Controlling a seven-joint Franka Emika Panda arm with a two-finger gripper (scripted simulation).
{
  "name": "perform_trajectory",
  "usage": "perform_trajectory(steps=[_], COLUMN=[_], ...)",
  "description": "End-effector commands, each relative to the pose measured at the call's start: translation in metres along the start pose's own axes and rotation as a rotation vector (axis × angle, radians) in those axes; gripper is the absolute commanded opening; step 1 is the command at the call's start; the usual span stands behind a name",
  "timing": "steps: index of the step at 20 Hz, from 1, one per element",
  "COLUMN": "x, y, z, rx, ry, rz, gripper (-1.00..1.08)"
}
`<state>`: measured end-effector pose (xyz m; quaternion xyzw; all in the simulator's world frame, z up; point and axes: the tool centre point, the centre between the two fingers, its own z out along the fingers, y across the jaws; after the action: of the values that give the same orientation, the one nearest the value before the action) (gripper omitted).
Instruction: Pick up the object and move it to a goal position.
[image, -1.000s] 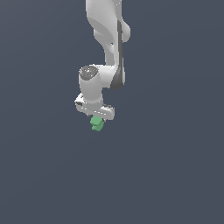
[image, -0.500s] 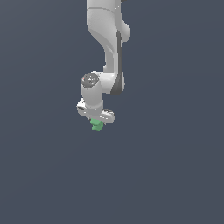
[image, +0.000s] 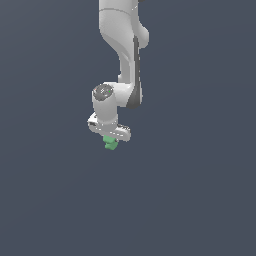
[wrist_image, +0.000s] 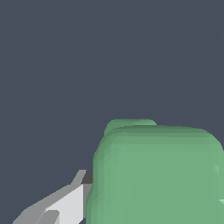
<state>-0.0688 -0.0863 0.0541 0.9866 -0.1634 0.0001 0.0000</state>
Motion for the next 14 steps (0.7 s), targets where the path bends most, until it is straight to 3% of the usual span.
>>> perform_trajectory(steps=[1,14], x=[0.0,-0.01], y=[0.0,-0.014], z=[0.0,-0.04], rx=[0.0,0.0], ry=[0.0,0.0], rz=[0.0,0.0], gripper=[-1.0,-1.0])
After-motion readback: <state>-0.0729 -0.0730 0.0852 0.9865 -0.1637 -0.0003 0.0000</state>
